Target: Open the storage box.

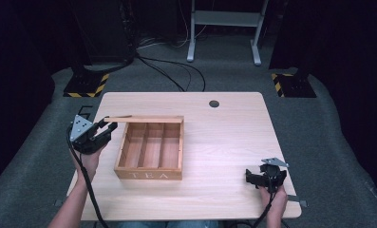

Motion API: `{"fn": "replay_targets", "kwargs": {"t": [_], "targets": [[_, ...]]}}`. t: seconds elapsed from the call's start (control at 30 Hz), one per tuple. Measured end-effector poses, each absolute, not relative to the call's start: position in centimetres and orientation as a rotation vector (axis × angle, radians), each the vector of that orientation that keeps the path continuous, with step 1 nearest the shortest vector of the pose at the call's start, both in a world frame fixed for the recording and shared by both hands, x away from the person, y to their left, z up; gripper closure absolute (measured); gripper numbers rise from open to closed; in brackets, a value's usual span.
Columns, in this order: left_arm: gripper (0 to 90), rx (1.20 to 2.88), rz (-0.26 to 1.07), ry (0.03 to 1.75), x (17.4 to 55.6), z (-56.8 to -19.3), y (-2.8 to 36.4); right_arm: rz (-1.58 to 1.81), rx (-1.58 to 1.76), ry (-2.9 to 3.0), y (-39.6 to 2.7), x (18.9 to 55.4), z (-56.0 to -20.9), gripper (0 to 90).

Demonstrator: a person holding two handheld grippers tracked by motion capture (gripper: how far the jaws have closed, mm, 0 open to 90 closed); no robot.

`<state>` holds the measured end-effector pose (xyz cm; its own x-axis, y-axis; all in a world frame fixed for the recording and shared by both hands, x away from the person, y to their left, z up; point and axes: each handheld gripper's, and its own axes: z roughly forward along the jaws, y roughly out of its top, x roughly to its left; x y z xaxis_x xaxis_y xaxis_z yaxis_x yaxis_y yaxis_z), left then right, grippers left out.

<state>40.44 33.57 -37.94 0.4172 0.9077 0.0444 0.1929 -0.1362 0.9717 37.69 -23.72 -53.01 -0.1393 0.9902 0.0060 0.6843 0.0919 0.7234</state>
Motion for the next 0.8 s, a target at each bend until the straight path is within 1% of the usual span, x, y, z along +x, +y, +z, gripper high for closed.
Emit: {"fn": "replay_targets", "kwargs": {"t": [0.8], "targets": [[62.7,1.658,0.789,1.003,43.1,-35.4,33.9,0.812,1.638,1.882,-23.7,37.7,-53.0,1.0]]}}
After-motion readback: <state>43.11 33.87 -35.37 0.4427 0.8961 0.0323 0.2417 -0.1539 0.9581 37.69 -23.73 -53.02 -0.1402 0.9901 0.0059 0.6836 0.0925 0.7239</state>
